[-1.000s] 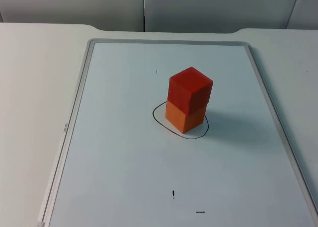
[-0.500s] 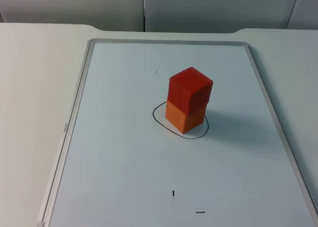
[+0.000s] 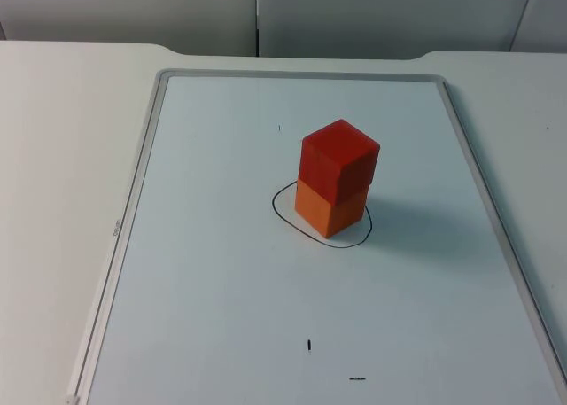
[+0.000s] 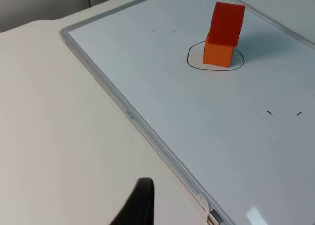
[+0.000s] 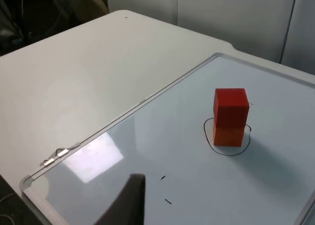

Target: Pick up one cube with the left hand and another cube with the right hand. First place the cube in the right hand at the target position, then stack the cube in the left hand on top.

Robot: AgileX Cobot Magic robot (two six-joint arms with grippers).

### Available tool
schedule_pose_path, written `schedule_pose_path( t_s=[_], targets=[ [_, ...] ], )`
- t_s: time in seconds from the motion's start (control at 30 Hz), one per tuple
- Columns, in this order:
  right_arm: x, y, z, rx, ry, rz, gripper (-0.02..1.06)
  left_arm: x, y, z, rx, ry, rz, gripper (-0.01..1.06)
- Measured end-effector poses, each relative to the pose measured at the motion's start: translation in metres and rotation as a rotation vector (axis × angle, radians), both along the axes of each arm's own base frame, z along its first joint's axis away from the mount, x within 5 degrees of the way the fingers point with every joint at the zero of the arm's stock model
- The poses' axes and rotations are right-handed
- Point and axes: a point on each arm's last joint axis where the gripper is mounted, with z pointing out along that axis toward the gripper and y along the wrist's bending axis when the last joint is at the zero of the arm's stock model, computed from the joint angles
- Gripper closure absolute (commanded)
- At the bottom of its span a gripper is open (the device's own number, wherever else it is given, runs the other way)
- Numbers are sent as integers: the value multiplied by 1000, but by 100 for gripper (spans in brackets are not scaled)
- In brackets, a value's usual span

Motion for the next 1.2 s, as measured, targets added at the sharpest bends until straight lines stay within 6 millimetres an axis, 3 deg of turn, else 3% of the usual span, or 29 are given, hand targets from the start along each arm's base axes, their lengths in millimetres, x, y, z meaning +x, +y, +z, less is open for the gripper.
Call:
schedule_pose_path(
  t_s=[0.93, 1.1, 1.2],
  targets=[
    [1, 0, -1, -2, -4, -9, 1, 1, 0, 0, 30, -32, -21, 13],
    [1, 0, -1, -2, -4, -9, 1, 1, 0, 0, 30, -32, -21, 0],
    [1, 0, -1, -2, -4, -9, 1, 1, 0, 0, 30, -32, -21, 0]
  ],
)
